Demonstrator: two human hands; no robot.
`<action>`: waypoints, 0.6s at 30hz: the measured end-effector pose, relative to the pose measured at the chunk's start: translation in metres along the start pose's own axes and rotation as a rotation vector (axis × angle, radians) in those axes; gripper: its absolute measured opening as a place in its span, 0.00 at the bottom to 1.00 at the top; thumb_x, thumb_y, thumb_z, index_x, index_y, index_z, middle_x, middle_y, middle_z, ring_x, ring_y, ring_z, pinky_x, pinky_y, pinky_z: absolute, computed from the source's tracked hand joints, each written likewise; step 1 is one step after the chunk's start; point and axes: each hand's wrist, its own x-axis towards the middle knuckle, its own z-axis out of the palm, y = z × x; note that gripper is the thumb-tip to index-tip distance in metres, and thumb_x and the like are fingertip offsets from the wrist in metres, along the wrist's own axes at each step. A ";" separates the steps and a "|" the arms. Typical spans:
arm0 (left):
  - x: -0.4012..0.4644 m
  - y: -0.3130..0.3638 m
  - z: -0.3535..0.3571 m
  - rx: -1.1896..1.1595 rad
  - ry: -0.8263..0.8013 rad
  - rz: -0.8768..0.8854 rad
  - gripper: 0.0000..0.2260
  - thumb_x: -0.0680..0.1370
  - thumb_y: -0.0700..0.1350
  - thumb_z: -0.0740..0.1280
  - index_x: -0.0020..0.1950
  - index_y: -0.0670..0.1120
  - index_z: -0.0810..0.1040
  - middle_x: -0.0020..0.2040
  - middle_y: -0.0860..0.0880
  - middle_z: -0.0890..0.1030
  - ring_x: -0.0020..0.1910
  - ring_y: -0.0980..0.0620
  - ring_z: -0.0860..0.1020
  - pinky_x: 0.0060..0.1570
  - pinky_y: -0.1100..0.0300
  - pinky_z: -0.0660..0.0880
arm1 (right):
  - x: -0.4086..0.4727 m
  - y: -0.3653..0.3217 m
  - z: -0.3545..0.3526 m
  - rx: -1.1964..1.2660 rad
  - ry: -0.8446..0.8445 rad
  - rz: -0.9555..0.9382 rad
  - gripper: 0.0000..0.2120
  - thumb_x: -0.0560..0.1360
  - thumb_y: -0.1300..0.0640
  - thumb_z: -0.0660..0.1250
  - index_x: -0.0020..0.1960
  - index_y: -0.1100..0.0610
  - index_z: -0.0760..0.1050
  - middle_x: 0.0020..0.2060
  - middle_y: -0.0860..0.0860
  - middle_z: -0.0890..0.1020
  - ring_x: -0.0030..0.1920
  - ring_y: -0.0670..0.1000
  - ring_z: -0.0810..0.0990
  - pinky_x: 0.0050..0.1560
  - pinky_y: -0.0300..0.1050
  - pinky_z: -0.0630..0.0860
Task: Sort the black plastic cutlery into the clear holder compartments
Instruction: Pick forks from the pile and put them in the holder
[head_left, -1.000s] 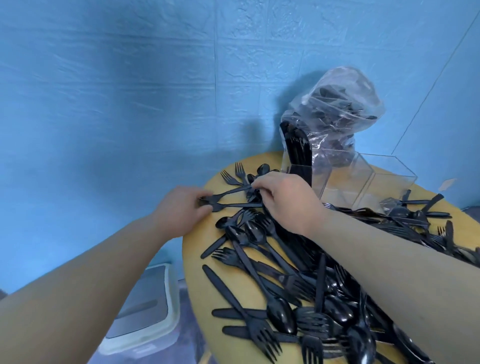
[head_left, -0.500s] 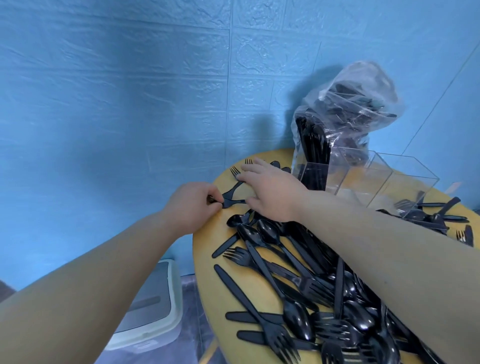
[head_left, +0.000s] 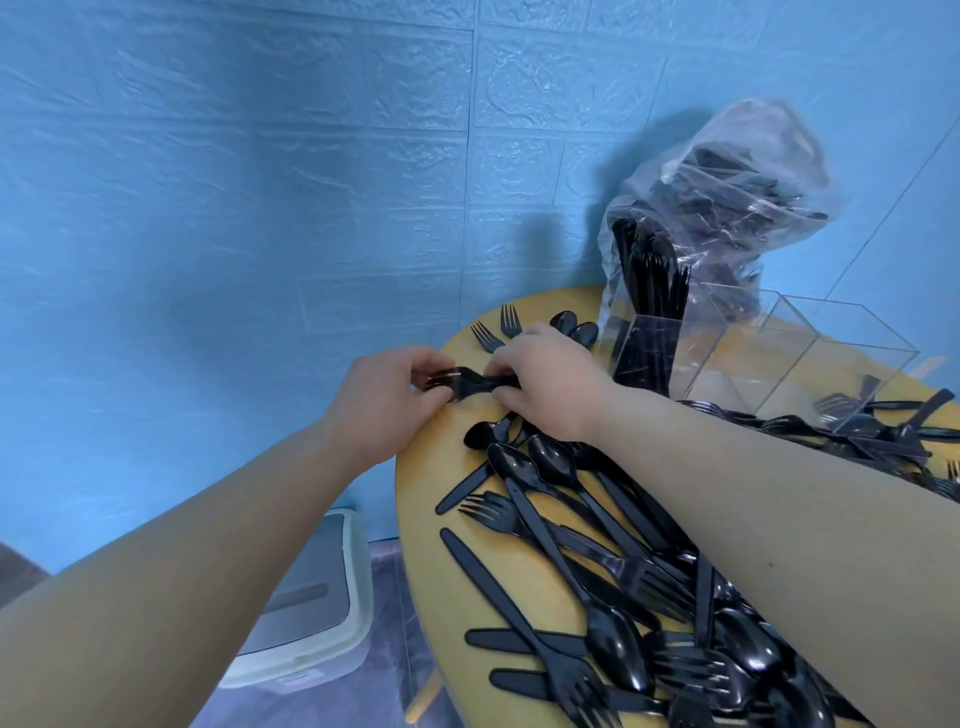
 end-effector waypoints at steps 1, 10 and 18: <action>-0.001 0.003 -0.001 -0.047 0.025 0.009 0.10 0.73 0.46 0.72 0.55 0.52 0.80 0.46 0.58 0.80 0.45 0.61 0.77 0.48 0.73 0.70 | -0.001 0.000 0.000 0.033 0.040 0.003 0.08 0.77 0.54 0.63 0.53 0.52 0.78 0.45 0.51 0.79 0.54 0.52 0.71 0.54 0.51 0.72; 0.009 0.034 -0.018 -0.216 0.213 0.087 0.11 0.82 0.45 0.57 0.57 0.51 0.78 0.47 0.56 0.81 0.45 0.65 0.77 0.49 0.68 0.71 | -0.031 0.001 -0.028 0.140 0.546 -0.029 0.05 0.74 0.61 0.67 0.49 0.59 0.80 0.41 0.52 0.79 0.41 0.54 0.79 0.41 0.52 0.77; 0.052 0.029 0.041 0.441 -0.208 0.270 0.20 0.82 0.43 0.54 0.73 0.56 0.65 0.74 0.56 0.64 0.72 0.45 0.59 0.68 0.43 0.63 | -0.068 0.022 -0.042 0.044 0.485 0.205 0.08 0.76 0.58 0.66 0.53 0.58 0.80 0.45 0.52 0.81 0.45 0.53 0.79 0.49 0.50 0.77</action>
